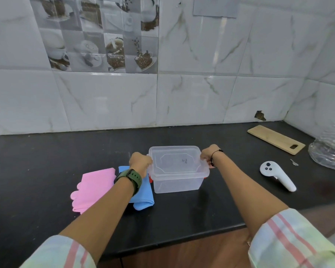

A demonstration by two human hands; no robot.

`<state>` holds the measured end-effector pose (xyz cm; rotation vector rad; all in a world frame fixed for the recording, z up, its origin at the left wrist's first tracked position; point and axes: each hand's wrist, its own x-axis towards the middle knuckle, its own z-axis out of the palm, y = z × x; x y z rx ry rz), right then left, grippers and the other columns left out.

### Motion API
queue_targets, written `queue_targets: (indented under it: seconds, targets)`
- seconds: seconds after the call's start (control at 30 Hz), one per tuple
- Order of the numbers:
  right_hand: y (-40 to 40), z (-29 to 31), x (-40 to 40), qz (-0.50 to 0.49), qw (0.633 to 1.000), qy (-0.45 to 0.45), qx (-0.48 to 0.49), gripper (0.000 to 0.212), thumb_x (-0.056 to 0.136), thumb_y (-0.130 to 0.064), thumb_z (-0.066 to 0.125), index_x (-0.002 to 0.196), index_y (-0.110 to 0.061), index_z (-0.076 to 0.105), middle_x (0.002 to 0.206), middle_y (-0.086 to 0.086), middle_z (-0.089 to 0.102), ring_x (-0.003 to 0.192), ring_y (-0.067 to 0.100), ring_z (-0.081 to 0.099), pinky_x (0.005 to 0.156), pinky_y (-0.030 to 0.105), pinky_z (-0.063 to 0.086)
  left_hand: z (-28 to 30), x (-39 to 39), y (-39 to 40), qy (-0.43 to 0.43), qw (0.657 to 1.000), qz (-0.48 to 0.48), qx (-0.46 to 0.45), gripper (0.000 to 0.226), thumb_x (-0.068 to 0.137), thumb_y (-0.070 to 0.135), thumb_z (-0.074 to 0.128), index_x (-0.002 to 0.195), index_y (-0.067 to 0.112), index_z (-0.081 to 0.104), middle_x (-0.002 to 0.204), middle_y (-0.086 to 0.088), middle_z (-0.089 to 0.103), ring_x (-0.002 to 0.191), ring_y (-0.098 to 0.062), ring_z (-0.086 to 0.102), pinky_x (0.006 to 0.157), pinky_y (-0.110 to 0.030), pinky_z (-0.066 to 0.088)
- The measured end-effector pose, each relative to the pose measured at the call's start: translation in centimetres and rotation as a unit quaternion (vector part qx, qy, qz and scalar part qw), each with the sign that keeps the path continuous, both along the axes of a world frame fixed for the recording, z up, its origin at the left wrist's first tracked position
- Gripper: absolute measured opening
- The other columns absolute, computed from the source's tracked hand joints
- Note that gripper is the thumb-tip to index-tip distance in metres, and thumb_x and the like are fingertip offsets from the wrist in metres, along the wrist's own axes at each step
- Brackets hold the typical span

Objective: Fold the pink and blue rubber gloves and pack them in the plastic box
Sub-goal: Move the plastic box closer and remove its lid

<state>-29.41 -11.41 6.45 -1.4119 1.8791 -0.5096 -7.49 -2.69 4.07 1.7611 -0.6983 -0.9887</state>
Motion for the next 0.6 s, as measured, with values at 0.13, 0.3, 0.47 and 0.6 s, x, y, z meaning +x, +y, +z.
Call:
queue_targets:
  seconds: [0.13, 0.3, 0.47, 0.6]
  targets:
    - [-0.5, 1.0, -0.3, -0.002, 1.0, -0.017, 0.001, 0.024, 0.08, 0.004, 0.05, 0.06, -0.007, 0.045, 0.057, 0.01, 0.043, 0.047, 0.019, 0.043, 0.043, 0.026, 0.041, 0.9, 0.4, -0.3, -0.001, 1.0, -0.017, -0.009, 0.026, 0.083, -0.008, 0.055, 0.064, 0.003, 0.043, 0.075, -0.013, 0.045, 0.071, -0.027, 0.049, 0.07, -0.035, 0.047]
    - [0.2, 4.0, -1.3, 0.043, 0.993, -0.113, 0.001, 0.021, 0.082, 0.005, 0.054, 0.067, -0.008, 0.047, 0.061, 0.01, 0.042, 0.051, 0.019, 0.042, 0.049, 0.028, 0.044, 3.0, 0.9, 0.2, -0.017, 0.999, -0.027, -0.044, 0.015, 0.081, -0.012, 0.054, 0.071, -0.004, 0.049, 0.071, -0.014, 0.045, 0.06, -0.026, 0.048, 0.044, -0.023, 0.046]
    - [4.0, 6.4, -3.9, 0.173, 0.959, -0.207, -0.087, 0.018, 0.085, 0.002, 0.06, 0.07, -0.006, 0.057, 0.066, 0.011, 0.06, 0.051, 0.013, 0.061, 0.052, 0.026, 0.057, 3.9, 2.3, 4.0, -0.078, 0.988, -0.06, -0.122, 0.004, 0.082, 0.0, 0.064, 0.083, 0.004, 0.064, 0.084, -0.014, 0.062, 0.077, -0.023, 0.058, 0.074, -0.034, 0.051]
    - [8.1, 4.8, -7.2, 0.318, 0.917, -0.147, -0.189, 0.011, 0.081, 0.005, 0.066, 0.083, -0.003, 0.06, 0.075, 0.011, 0.064, 0.066, 0.016, 0.065, 0.067, 0.027, 0.058, 2.4, 3.1, 8.6, -0.185, 0.951, -0.163, -0.188, 0.02, 0.083, 0.005, 0.066, 0.08, 0.023, 0.058, 0.08, 0.006, 0.061, 0.072, -0.002, 0.056, 0.067, -0.013, 0.046]
